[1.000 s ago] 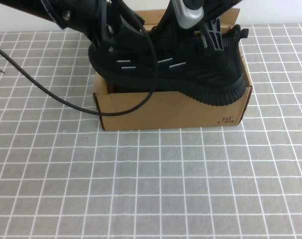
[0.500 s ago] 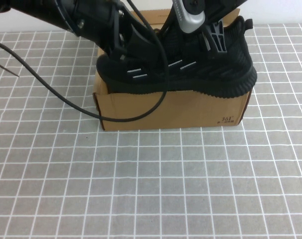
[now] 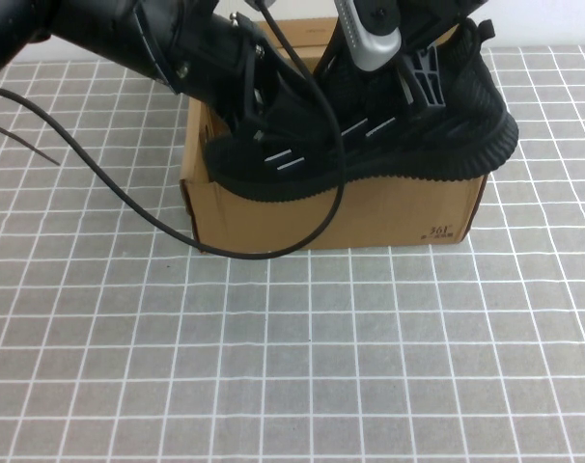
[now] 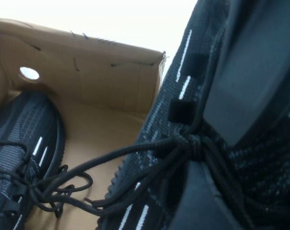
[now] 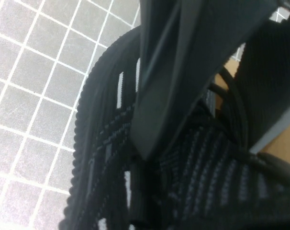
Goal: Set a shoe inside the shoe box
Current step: Place the shoe in the shoe box
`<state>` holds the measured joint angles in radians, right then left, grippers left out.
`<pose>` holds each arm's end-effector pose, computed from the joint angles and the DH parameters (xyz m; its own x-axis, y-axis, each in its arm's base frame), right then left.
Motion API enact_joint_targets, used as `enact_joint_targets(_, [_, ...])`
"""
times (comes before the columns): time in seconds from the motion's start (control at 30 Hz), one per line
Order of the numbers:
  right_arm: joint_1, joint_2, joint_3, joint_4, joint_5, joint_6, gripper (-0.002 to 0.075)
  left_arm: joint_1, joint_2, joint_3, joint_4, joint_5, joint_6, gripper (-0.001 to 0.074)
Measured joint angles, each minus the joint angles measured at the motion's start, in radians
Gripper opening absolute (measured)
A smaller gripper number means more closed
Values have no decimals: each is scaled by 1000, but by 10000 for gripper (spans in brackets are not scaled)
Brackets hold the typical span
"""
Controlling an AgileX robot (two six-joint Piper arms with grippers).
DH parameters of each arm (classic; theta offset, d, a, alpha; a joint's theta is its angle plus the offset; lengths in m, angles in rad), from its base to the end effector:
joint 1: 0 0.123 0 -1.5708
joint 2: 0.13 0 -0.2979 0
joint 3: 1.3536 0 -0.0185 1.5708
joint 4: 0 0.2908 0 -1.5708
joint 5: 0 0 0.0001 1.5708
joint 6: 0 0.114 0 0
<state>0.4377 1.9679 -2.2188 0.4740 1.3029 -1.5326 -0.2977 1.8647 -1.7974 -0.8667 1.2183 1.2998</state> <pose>0.4125 0.2484 0.4121 0.4832 -0.7504 -0.4510 -0.8235 -0.2146 -0.5252 0.4097 -0.2110 0.3503 -0.0627 0.5980 -0.7991 0.9893 0.1429 0.0293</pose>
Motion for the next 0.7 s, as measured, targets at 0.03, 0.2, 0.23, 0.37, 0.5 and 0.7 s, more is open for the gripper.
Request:
enact_joint_targets(0.03, [0,0,0,0,0,0,-8,0,0,0,0,0,6,361])
enact_joint_targets(0.2, [0,0,0,0,0,0,-8,0,0,1,-4,-2,23,339])
enact_joint_targets(0.23, [0,0,0,0,0,0,-8,0,0,2,-6,-2,24,317])
enact_joint_targets(0.37, [0,0,0,0,2,0,-8,0,2,4,-8,-9,29,181])
enact_joint_targets(0.5, [0,0,0,4,6,0,-8,0,2,6,-8,-16,31,60])
enact_joint_targets(0.7, [0,0,0,-8,8,65,15,0,2,6,-10,-19,23,36])
